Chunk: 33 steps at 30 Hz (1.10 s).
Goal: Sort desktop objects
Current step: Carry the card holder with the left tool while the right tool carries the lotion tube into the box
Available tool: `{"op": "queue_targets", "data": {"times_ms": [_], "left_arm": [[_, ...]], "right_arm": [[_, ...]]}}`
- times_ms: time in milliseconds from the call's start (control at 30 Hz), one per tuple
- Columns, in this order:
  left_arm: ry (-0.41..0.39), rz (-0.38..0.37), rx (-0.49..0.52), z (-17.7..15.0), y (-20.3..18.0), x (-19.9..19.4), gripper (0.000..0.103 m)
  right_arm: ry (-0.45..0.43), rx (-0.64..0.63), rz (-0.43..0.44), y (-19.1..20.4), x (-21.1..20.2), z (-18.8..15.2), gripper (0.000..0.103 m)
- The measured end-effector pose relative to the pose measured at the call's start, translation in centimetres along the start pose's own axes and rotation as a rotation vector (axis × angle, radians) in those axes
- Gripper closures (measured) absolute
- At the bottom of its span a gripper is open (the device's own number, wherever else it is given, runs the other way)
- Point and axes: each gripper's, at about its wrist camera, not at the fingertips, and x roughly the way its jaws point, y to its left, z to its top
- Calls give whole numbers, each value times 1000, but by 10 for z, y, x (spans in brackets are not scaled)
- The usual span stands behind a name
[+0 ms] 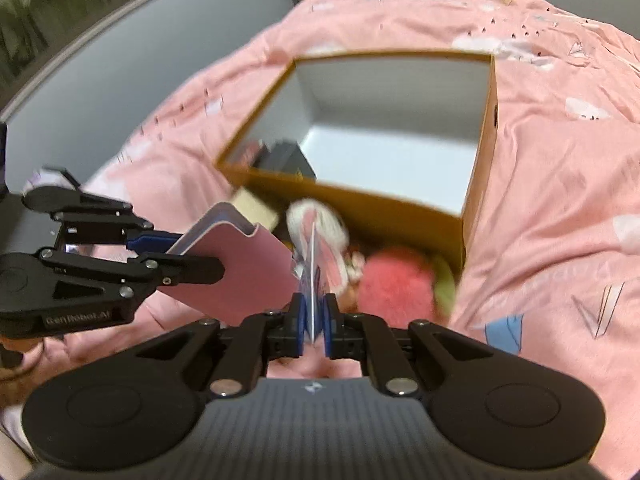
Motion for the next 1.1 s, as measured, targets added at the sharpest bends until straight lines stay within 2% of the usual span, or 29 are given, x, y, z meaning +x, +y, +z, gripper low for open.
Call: {"op": "queue_targets", "data": {"times_ms": [67, 200, 300, 400, 567, 800, 1100], "left_arm": [[-15, 10, -8, 15, 9, -7, 85], [-112, 54, -50, 56, 35, -22, 85], [-138, 56, -116, 78, 60, -14, 85], [-122, 60, -174, 89, 81, 7, 85], [-44, 78, -213, 92, 101, 50, 85], [90, 128, -180, 76, 101, 94, 85], [120, 204, -167, 60, 103, 110, 85]], "right_arm": [[-23, -1, 15, 3, -8, 15, 94], [-132, -21, 52, 12, -23, 62, 95], [-201, -39, 23, 16, -22, 88, 95], [-221, -21, -17, 9, -1, 106, 94], [-198, 60, -51, -7, 54, 116, 94], [-132, 139, -69, -17, 110, 112, 94], [-73, 200, -61, -16, 146, 100, 94]]}}
